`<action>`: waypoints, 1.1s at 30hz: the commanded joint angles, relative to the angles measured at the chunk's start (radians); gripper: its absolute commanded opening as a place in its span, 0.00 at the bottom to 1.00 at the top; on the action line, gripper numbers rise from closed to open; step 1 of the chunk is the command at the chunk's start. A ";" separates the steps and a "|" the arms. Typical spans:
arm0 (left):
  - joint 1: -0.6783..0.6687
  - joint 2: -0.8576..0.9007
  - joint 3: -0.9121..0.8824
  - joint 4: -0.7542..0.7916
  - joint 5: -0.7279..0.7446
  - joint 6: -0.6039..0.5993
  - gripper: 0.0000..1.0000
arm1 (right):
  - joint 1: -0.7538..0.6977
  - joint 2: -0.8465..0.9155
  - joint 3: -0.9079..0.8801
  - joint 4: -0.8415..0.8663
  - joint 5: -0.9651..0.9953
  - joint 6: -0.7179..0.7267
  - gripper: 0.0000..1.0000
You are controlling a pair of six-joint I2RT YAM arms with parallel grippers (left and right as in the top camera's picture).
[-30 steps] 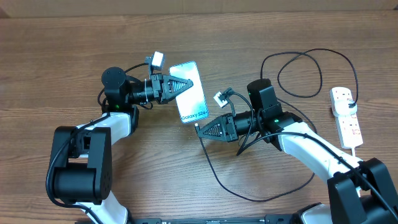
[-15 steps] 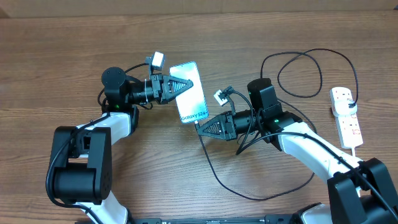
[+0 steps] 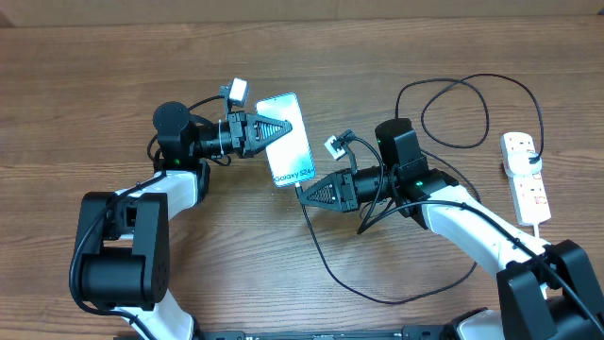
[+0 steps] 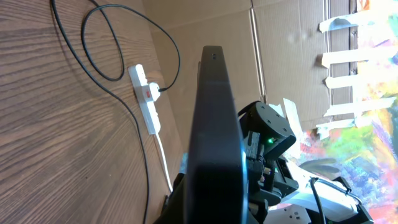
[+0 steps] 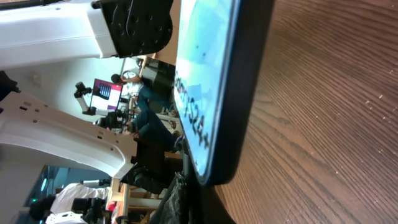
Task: Plug charger to phone and switch on socket
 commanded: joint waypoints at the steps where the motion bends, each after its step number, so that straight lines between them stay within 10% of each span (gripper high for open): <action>1: -0.003 0.005 0.009 0.008 0.029 0.016 0.04 | 0.003 0.005 -0.003 0.007 0.023 0.008 0.04; 33: -0.021 0.005 0.009 0.009 0.027 0.029 0.04 | 0.003 0.005 -0.003 0.035 0.028 0.039 0.04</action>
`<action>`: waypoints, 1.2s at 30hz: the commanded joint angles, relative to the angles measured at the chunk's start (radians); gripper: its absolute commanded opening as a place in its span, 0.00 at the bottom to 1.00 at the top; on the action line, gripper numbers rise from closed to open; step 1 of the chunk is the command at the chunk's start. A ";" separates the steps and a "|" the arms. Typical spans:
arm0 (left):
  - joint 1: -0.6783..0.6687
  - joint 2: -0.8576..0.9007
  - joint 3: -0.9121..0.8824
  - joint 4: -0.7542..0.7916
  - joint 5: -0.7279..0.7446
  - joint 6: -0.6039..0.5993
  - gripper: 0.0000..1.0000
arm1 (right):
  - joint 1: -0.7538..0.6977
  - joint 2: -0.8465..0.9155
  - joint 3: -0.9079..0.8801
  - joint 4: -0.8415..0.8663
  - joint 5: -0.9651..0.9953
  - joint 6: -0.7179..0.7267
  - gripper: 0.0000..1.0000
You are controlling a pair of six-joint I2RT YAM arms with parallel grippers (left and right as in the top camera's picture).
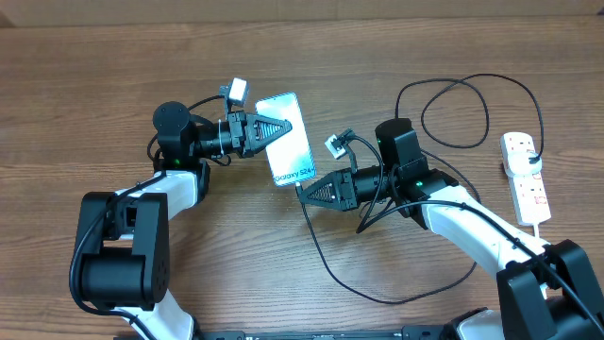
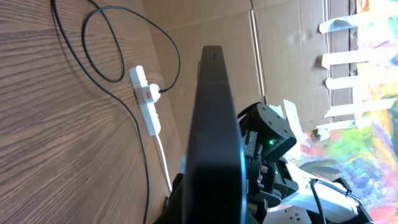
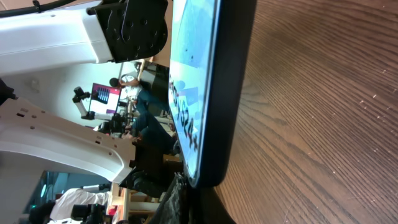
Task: Plug charger to phone and switch on socket
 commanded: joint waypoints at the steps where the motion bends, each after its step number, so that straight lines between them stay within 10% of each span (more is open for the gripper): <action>1: -0.021 0.005 0.008 0.009 0.031 0.033 0.05 | 0.003 0.005 -0.001 0.019 0.005 0.008 0.04; 36: -0.066 0.005 0.008 0.019 0.101 0.113 0.04 | 0.003 0.005 0.000 0.133 0.084 0.000 0.06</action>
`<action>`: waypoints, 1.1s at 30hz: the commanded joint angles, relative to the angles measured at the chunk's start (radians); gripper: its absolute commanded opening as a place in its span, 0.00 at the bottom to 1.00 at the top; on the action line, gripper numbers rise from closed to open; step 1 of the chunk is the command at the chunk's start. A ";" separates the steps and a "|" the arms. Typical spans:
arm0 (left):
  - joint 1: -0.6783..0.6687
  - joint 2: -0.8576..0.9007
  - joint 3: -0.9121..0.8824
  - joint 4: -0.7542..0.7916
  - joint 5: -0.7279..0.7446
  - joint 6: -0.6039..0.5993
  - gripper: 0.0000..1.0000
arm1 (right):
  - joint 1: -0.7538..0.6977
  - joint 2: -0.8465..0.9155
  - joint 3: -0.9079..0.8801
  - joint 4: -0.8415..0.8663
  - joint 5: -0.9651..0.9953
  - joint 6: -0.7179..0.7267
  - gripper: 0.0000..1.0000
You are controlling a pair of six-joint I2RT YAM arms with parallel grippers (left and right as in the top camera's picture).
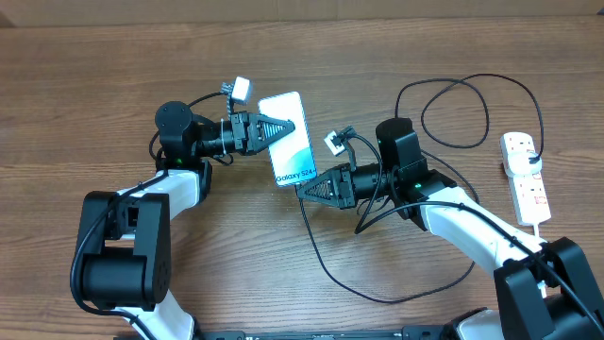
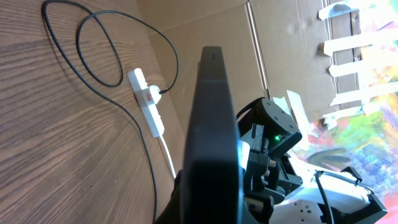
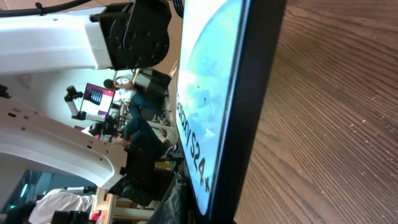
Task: Plug charger to phone and switch on socket
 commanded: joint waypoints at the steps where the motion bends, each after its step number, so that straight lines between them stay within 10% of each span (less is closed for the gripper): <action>1: -0.049 0.005 0.002 0.005 0.097 0.062 0.04 | -0.002 -0.003 0.015 0.011 0.051 -0.007 0.07; 15: -0.039 0.005 0.002 -0.340 -0.046 0.351 0.04 | -0.024 -0.095 0.015 -0.133 0.071 -0.072 0.57; 25: -0.080 0.005 0.002 -0.455 -0.288 0.351 0.04 | 0.001 -0.272 0.015 -0.576 0.620 -0.308 0.93; 33: -0.131 0.005 0.002 -0.487 -0.363 0.332 0.04 | 0.136 -0.207 0.012 -0.570 0.670 -0.314 0.89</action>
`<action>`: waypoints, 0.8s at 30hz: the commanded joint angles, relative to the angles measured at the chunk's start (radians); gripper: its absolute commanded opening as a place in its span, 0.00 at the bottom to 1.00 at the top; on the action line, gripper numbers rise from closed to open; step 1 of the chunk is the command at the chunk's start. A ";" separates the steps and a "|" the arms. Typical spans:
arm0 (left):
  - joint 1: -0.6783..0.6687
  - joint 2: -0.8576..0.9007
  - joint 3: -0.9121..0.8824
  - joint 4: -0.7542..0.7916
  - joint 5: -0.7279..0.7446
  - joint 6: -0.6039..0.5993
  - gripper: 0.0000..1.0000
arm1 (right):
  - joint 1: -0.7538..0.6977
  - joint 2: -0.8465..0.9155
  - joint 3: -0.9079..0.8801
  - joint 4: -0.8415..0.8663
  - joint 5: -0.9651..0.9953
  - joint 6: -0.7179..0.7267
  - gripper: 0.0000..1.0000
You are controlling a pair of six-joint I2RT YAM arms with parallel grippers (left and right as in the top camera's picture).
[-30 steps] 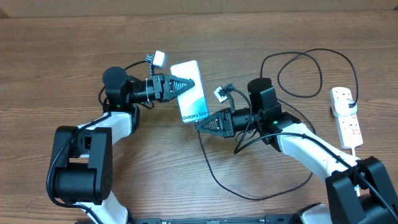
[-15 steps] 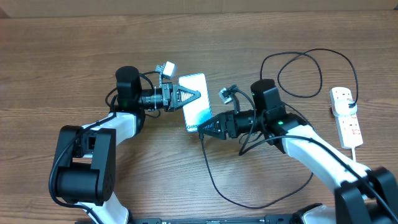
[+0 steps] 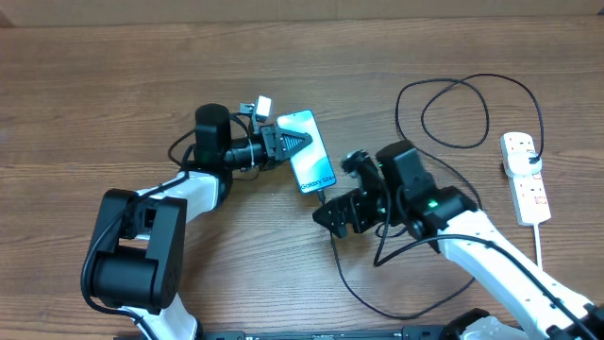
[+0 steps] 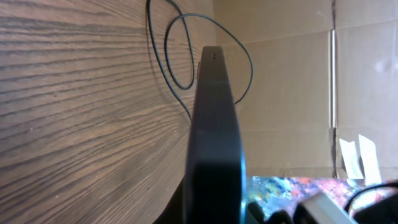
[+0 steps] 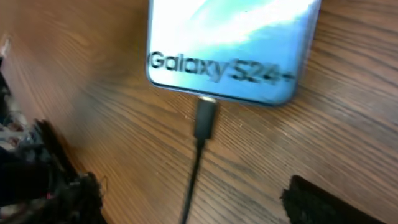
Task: Plug charger to phone and switch on socket
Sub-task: 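Move the plug with the right gripper up to the phone's bottom port, then push the plug into the phone's port with the right gripper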
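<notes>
My left gripper [image 3: 298, 144] is shut on the phone [image 3: 312, 162], held on its edge just above the table; the left wrist view shows the phone [image 4: 214, 124] edge-on. The charger plug [image 5: 205, 117] sits in the port on the phone's bottom edge [image 5: 231, 43], and its black cable [image 3: 332, 247] trails down. A little below the plug my right gripper [image 3: 338, 216] stands open, its fingers [image 5: 59, 186] spread either side of the cable and touching nothing. The white socket strip [image 3: 525, 179] lies at the far right.
The black cable [image 3: 453, 111] loops over the back right of the table and runs to the socket strip. More cable curls under my right arm near the front edge. A cardboard wall stands along the far side [image 4: 292, 74].
The left gripper has carried the phone to the right. The right gripper has let go of the plug, opened and drawn back below it. The plug now sits in the phone's port.
At the first two moments the left gripper held the phone and the right gripper held the plug at its lower end. Then both stood slightly further right, plug still gripped. Now the plug is in the phone and the right gripper is open and apart.
</notes>
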 commanded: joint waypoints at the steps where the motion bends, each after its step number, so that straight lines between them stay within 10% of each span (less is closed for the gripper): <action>1: -0.010 0.004 0.008 0.007 -0.027 0.002 0.04 | 0.066 0.026 0.006 0.027 0.074 -0.010 0.89; 8: -0.006 0.004 0.008 0.010 -0.026 0.003 0.04 | 0.172 0.074 0.006 0.055 0.303 0.132 0.80; 24: -0.002 0.004 0.008 0.005 0.038 0.075 0.04 | 0.183 0.109 0.006 0.143 0.360 0.154 0.15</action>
